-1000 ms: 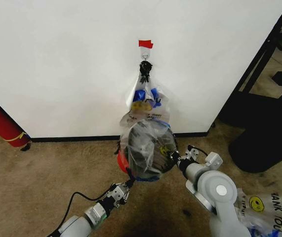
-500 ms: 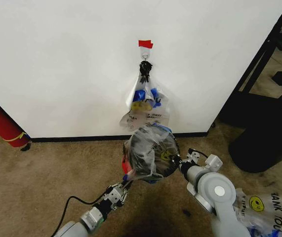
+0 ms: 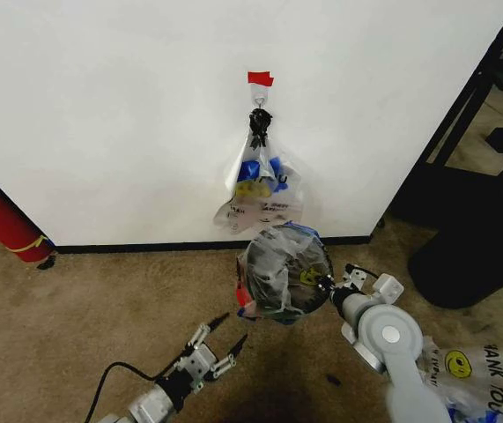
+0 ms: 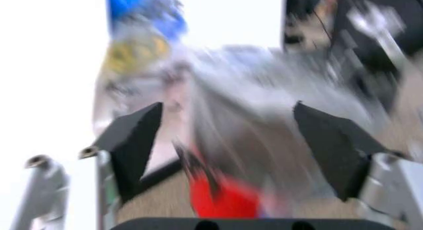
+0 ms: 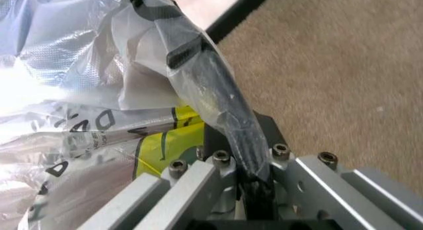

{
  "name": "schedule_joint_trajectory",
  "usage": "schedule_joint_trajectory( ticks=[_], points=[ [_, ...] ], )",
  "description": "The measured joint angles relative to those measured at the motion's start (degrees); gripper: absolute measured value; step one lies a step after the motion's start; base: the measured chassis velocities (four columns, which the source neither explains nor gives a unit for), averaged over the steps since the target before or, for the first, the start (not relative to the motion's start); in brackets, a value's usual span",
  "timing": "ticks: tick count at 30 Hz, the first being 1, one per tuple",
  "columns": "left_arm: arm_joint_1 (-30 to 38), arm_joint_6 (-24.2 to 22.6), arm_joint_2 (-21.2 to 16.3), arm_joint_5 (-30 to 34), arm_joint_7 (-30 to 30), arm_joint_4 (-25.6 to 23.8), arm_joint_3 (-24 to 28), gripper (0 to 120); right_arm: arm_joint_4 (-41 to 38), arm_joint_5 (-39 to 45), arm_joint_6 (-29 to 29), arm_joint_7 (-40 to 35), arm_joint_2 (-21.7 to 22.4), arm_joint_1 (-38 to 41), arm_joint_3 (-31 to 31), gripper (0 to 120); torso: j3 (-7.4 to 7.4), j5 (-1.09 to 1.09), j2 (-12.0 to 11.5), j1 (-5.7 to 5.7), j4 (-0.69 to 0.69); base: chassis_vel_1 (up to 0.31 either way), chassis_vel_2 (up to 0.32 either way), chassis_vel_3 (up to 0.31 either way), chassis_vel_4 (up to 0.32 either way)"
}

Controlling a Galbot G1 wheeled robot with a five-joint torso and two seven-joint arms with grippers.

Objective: Pick up the garbage bag from the wall and place it over the trash bin.

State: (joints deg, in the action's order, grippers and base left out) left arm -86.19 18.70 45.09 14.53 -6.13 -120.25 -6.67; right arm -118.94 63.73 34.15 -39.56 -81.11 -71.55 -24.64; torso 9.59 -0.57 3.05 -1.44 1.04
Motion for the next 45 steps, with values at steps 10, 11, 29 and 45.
schedule_joint_trajectory(
  ticks=[10, 11, 29, 45],
  points=[
    [9.81, -8.89, -4.17, 20.77, -0.27, -8.17, -1.07, 100, 3.16, -12.09, -6.97, 19.75, 9.35, -1.70, 2.36, 0, 0.00, 0.00, 0.00, 0.00, 0.00, 0.000, 0.000, 0.000, 0.000],
    [10.27, -9.26, -4.35, 21.78, -0.28, -8.39, -1.11, 100, 3.43, -12.48, -7.44, 21.03, 10.10, -1.63, 2.50, 0, 0.00, 0.01, 0.00, 0.00, 0.00, 0.000, 0.000, 0.000, 0.000],
    [31.28, -22.60, -4.50, 55.58, 7.95, -0.60, 2.72, 100, 9.30, -21.64, -25.14, 57.54, 36.01, 1.75, 4.20, 0, 0.01, 0.00, 0.00, -0.01, -0.01, 0.000, 0.000, 0.000, 0.000],
    [31.22, -27.42, -3.87, 57.82, 24.51, 8.32, 4.74, 77, 13.31, -23.28, -32.34, 64.65, 39.12, 2.89, 3.82, 0, 0.00, 0.00, 0.00, 0.00, -0.01, 0.000, 0.000, 0.000, 0.000]
  ],
)
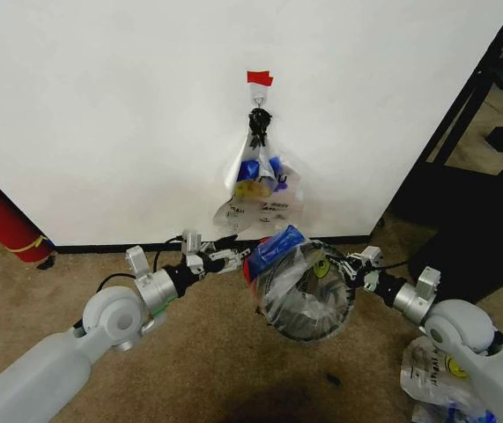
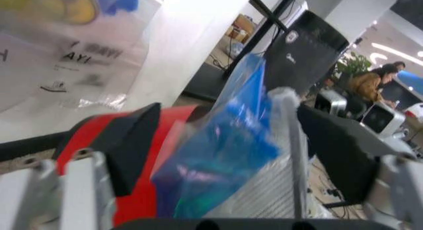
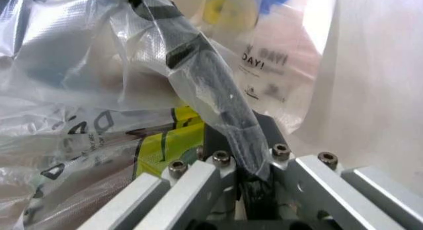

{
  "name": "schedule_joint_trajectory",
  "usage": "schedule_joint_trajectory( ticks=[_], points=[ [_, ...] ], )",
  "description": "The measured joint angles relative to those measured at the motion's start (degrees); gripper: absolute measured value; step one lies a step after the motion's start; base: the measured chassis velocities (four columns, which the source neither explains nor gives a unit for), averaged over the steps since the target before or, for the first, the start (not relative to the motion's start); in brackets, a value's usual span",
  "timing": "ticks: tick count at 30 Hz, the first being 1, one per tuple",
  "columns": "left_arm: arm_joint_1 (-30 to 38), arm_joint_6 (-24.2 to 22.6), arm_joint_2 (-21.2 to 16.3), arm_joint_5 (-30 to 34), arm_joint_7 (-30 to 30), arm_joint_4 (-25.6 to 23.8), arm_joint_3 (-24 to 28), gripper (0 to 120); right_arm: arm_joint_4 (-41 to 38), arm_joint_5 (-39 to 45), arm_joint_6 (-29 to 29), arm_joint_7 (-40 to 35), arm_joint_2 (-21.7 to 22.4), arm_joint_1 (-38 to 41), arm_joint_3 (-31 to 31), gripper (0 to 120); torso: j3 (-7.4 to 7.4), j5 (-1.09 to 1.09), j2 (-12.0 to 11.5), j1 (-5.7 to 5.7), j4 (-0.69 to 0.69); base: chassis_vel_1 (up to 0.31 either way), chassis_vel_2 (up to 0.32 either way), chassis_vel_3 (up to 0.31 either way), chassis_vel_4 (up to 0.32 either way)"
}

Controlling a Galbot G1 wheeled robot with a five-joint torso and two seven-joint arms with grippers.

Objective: Pick up the garbage bag from the wall and place it over the trash bin.

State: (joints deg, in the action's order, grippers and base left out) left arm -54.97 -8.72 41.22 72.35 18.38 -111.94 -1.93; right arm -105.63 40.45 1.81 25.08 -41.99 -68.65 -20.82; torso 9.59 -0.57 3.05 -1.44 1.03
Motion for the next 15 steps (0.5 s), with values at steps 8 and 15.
schedule_joint_trajectory(
  ticks=[8, 15],
  points=[
    [0.34, 1.70, 0.93, -2.00, 1.66, 1.53, 2.40, 51, -3.25, -1.56, 3.96, -2.19, 0.54, -0.31, -0.02, 0, 0.00, 0.00, 0.00, 0.00, 0.00, 0.000, 0.000, 0.000, 0.000],
    [0.53, 1.86, 1.69, -2.01, 1.39, 1.28, 2.94, 55, -3.83, -2.01, 5.17, -2.99, 0.34, -0.16, 0.35, 0, 0.00, 0.00, 0.00, 0.00, 0.00, 0.000, 0.000, 0.000, 0.000]
  ],
)
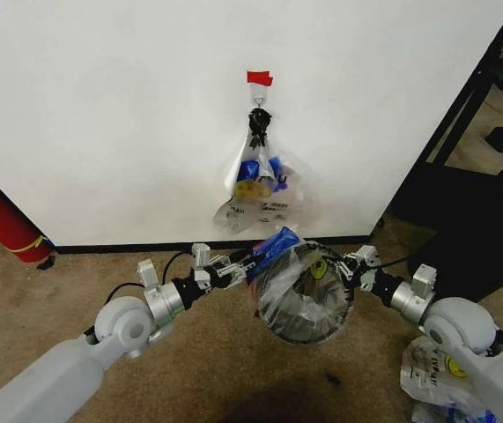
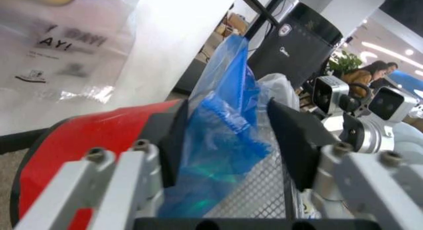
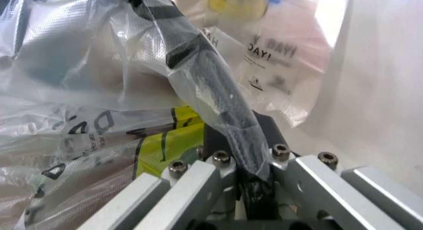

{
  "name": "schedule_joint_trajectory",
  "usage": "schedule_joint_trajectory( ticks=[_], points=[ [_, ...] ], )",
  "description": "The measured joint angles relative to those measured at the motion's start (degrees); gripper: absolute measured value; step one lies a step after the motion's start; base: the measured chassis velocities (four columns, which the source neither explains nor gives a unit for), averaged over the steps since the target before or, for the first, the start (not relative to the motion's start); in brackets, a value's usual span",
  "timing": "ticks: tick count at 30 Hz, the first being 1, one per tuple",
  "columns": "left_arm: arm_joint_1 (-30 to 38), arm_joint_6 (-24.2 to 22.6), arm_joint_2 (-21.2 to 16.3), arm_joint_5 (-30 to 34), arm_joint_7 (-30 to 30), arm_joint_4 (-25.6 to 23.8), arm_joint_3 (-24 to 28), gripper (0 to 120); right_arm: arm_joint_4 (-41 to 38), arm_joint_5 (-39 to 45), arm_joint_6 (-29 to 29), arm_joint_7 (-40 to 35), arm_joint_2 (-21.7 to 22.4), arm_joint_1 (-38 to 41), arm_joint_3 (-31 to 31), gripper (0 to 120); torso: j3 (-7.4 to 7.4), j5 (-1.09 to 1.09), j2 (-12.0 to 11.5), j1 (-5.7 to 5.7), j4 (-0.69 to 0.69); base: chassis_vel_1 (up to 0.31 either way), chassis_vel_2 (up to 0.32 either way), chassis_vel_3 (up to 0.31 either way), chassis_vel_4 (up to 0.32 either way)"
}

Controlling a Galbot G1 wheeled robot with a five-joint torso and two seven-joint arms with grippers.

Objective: Pick up the garbage bag from the wall and place it over the trash bin.

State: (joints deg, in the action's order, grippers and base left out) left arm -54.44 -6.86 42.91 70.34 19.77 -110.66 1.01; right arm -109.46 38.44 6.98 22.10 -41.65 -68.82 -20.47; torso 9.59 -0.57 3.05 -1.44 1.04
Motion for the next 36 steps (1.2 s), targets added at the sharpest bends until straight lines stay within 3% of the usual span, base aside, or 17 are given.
schedule_joint_trajectory(
  ticks=[1, 2, 13, 18, 25, 36],
  points=[
    [0.01, 0.01, 0.19, 0.01, -0.35, -0.05, 0.11, 43, -0.09, 0.07, 0.37, -0.35, -0.11, 0.14, 0.16, 0, 0.00, -0.01, 0.00, 0.00, 0.00, 0.000, 0.000, 0.000, 0.000],
    [-0.05, 0.03, 0.18, 0.06, -0.57, -0.05, 0.11, 37, -0.11, 0.27, 0.47, -0.46, -0.17, 0.16, 0.17, 0, 0.00, 0.00, 0.00, 0.00, 0.00, 0.000, 0.000, 0.000, 0.000],
    [0.61, 0.27, 0.67, -0.06, -2.50, 0.28, 0.85, 0, -0.58, 1.03, 0.50, -0.88, -0.78, 0.16, 0.26, 0, 0.00, -0.01, 0.00, 0.00, 0.00, 0.000, 0.000, 0.000, 0.000],
    [2.23, 0.42, 1.29, 0.09, -4.18, 1.71, 1.65, 0, -0.66, 1.03, -0.81, 0.43, -0.97, -0.32, 0.31, 0, 0.00, 0.00, 0.00, 0.00, 0.00, 0.000, 0.000, 0.000, 0.000],
    [7.04, 0.32, 2.42, -0.04, -4.97, 7.37, 4.69, 0, 0.13, 0.96, -4.16, 4.76, -1.35, -0.72, 0.50, 0, 0.00, -0.01, 0.00, 0.00, 0.00, 0.000, 0.000, 0.000, 0.000],
    [10.15, 0.04, 3.92, -4.47, -7.71, 14.19, 6.85, 0, 0.43, 1.19, -5.01, 7.21, -1.30, -0.73, 0.48, 0, 0.00, -0.01, 0.00, 0.00, 0.00, 0.000, 0.000, 0.000, 0.000]
  ],
)
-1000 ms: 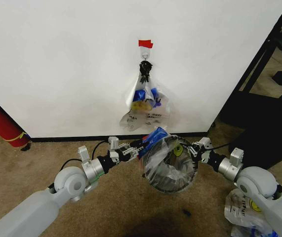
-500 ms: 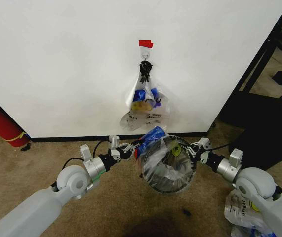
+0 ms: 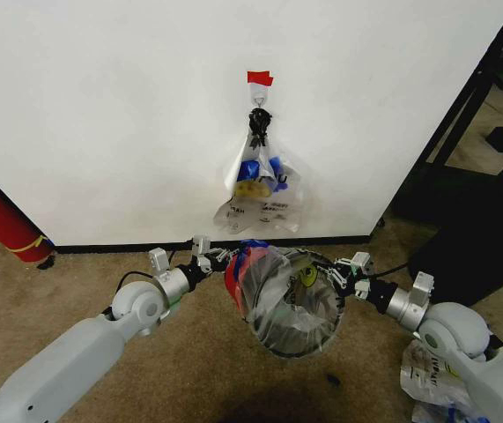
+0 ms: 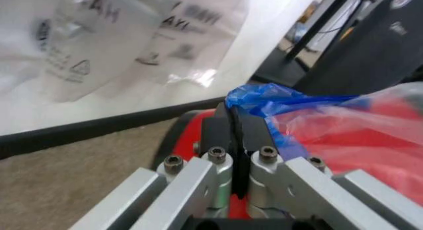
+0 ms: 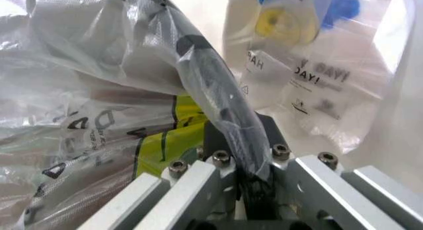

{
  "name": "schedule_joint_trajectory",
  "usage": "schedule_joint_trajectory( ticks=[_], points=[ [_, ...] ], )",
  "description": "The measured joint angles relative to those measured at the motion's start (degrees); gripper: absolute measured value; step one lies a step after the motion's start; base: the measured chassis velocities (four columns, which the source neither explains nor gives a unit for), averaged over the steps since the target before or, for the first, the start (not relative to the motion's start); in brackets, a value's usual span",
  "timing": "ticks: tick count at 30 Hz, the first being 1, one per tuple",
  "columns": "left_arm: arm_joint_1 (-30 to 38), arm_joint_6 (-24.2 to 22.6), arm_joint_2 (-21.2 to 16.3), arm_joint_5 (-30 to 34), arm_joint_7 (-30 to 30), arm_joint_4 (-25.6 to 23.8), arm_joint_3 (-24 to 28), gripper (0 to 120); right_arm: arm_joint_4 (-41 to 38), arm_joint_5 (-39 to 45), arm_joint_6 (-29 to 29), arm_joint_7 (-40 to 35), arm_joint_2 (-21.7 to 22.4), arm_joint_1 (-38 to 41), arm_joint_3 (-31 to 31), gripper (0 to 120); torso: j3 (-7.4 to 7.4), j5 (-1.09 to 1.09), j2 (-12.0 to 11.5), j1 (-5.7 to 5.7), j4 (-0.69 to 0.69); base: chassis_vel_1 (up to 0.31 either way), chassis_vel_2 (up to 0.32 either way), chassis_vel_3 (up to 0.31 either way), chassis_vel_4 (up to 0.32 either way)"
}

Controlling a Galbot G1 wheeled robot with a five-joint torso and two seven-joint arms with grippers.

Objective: Pick up the garbage bag from the wall and place it over the trash bin.

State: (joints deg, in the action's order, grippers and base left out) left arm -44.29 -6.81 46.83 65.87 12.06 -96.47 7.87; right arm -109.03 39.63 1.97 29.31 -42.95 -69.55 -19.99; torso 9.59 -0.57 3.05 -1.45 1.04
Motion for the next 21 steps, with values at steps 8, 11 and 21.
schedule_joint_trajectory(
  ticks=[8, 11, 21],
  points=[
    [-1.80, -0.63, -0.76, -1.11, -1.74, -2.09, -1.41, 3, 0.51, 0.00, 0.00, -0.58, -0.80, 0.21, 0.43, 0, 0.00, 0.00, 0.00, 0.00, 0.00, 0.000, 0.000, 0.000, 0.000],
    [-3.26, -0.99, -1.64, -1.80, -2.43, -4.47, -3.01, 14, 0.87, -0.16, 0.05, -2.65, -1.74, 0.60, 0.87, 0, 0.00, 0.00, 0.00, 0.00, -0.01, 0.000, 0.000, 0.000, 0.000],
    [-6.54, -4.25, -3.64, -6.55, -7.35, -8.22, -6.61, 52, 0.59, -1.31, -0.13, -5.41, -4.01, -0.16, 1.33, 0, 0.00, 0.00, 0.00, 0.00, 0.00, 0.000, 0.000, 0.000, 0.000]
  ],
)
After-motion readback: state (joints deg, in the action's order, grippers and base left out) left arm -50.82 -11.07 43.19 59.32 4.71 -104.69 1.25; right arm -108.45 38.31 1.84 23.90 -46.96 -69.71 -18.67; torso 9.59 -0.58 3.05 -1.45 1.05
